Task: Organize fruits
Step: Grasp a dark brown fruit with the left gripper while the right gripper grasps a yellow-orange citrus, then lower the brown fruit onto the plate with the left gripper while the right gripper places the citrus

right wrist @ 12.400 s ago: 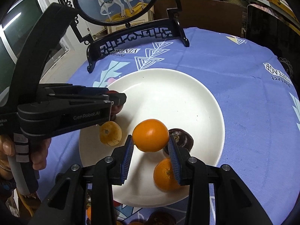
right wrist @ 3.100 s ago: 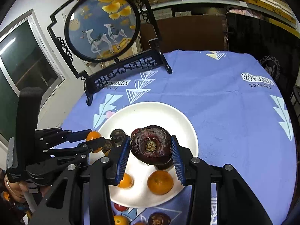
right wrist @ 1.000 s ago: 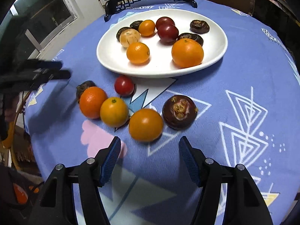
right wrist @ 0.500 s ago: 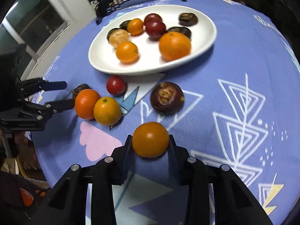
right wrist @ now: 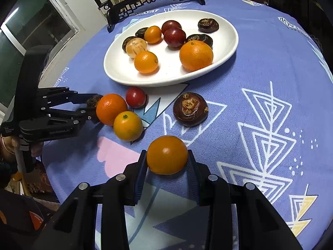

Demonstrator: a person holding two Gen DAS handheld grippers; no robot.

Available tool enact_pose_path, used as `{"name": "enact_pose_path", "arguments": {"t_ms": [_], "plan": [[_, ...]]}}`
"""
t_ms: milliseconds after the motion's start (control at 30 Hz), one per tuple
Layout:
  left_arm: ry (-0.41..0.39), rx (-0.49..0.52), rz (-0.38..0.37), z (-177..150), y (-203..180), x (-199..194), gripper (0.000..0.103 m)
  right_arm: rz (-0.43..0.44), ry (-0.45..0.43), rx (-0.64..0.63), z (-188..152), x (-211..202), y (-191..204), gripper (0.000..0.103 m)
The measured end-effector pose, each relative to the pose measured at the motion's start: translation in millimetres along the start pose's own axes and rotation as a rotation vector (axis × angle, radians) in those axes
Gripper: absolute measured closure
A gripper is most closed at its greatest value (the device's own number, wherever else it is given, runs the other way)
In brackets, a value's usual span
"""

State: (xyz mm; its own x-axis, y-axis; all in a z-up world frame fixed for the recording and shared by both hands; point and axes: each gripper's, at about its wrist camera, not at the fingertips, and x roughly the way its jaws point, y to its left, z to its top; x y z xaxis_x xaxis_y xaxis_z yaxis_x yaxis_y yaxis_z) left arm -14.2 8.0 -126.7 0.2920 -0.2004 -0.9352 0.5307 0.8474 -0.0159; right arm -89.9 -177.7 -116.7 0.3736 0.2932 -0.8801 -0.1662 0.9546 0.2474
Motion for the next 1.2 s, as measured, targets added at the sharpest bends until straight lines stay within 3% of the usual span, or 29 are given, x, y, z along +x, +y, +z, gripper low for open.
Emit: {"name": "enact_pose_path", "arguments": {"t_ms": [433, 1200], "plan": [[-0.023, -0.04, 0.077, 3, -3, -32, 0.059, 0.014, -0.009, -0.005, -1, -4, 5, 0.066], [-0.057, -0.058, 0.068, 11, -12, -46, 0.059, 0.04, -0.041, -0.009, 0, -12, 14, 0.066]]}}
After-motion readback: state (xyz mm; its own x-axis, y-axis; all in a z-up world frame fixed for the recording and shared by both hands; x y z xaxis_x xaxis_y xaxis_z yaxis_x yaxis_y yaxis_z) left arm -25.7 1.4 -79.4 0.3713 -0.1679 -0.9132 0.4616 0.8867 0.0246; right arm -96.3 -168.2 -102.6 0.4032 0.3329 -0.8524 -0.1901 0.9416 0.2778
